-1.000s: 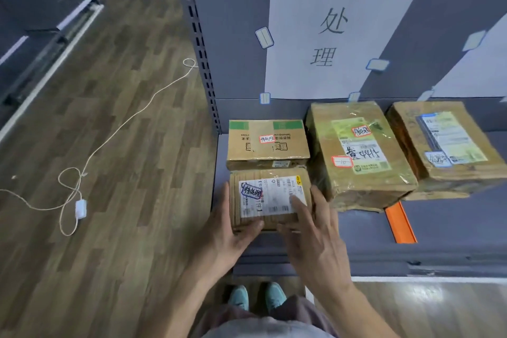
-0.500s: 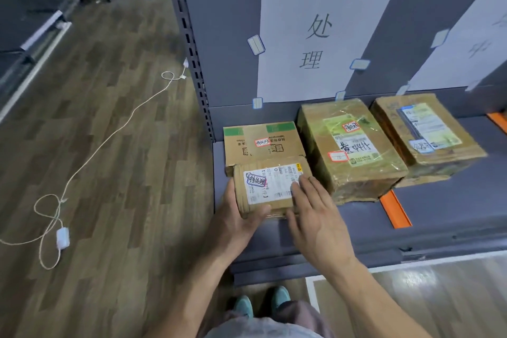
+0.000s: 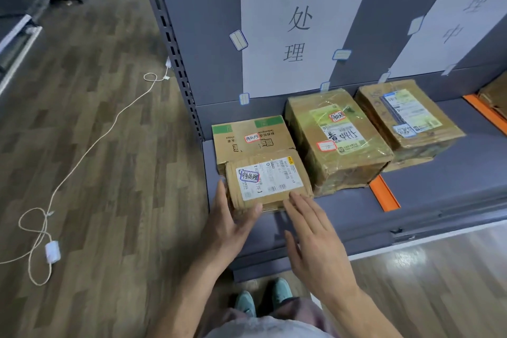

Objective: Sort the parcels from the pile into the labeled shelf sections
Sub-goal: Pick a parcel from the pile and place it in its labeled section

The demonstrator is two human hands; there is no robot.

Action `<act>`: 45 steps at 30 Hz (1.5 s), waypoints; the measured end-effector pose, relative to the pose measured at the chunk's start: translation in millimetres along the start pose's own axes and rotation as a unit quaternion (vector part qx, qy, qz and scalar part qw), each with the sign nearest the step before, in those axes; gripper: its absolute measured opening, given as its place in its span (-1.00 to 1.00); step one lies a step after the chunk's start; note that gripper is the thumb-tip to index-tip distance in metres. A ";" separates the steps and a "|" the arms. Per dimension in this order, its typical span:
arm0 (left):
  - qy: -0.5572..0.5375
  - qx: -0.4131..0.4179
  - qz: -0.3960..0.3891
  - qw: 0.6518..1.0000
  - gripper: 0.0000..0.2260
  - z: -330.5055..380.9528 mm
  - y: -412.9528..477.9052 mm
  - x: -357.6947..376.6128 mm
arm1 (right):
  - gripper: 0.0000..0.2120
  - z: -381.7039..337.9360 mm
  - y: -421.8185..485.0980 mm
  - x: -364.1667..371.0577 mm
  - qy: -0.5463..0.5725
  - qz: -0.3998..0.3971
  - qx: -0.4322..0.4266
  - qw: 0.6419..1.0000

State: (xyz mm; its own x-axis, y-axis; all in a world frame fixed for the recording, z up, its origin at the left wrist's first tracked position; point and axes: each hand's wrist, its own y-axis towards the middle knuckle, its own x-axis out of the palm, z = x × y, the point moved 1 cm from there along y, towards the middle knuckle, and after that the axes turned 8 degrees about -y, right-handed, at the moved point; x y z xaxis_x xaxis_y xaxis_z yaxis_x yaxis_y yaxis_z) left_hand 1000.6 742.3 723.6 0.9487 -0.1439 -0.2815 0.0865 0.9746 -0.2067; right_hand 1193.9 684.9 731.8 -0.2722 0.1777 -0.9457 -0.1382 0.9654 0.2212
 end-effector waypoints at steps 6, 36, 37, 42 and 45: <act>0.015 -0.039 -0.012 0.999 -0.17 -8.0 -20.3 -8.8 | -0.46 7.6 -2.1 -6.5 -0.016 -0.015 0.049 0.999; 0.197 0.144 -0.258 0.935 -0.43 33.5 -51.9 107.5 | -0.37 80.6 -117.9 -48.2 -0.030 -0.132 0.241 0.961; 0.198 0.146 -0.268 0.932 -0.42 36.2 -52.6 117.3 | -0.37 88.0 -125.7 -53.2 -0.032 -0.132 0.253 0.958; 0.205 0.161 -0.289 0.921 -0.43 52.3 -63.3 176.6 | -0.40 136.1 -173.3 -79.1 -0.016 -0.129 0.316 0.940; 0.219 0.162 -0.302 0.914 -0.45 65.5 -75.1 220.4 | -0.40 171.7 -204.5 -97.0 -0.018 -0.123 0.337 0.933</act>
State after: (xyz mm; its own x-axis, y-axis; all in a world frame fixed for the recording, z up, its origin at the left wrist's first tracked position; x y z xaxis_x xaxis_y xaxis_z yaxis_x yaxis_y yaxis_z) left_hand 1223.1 648.7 738.4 0.4921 -0.6584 -0.5695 0.7066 0.6842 -0.1804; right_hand 1412.1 502.9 737.3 -0.2774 -0.0698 -0.9582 0.4422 0.8762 -0.1919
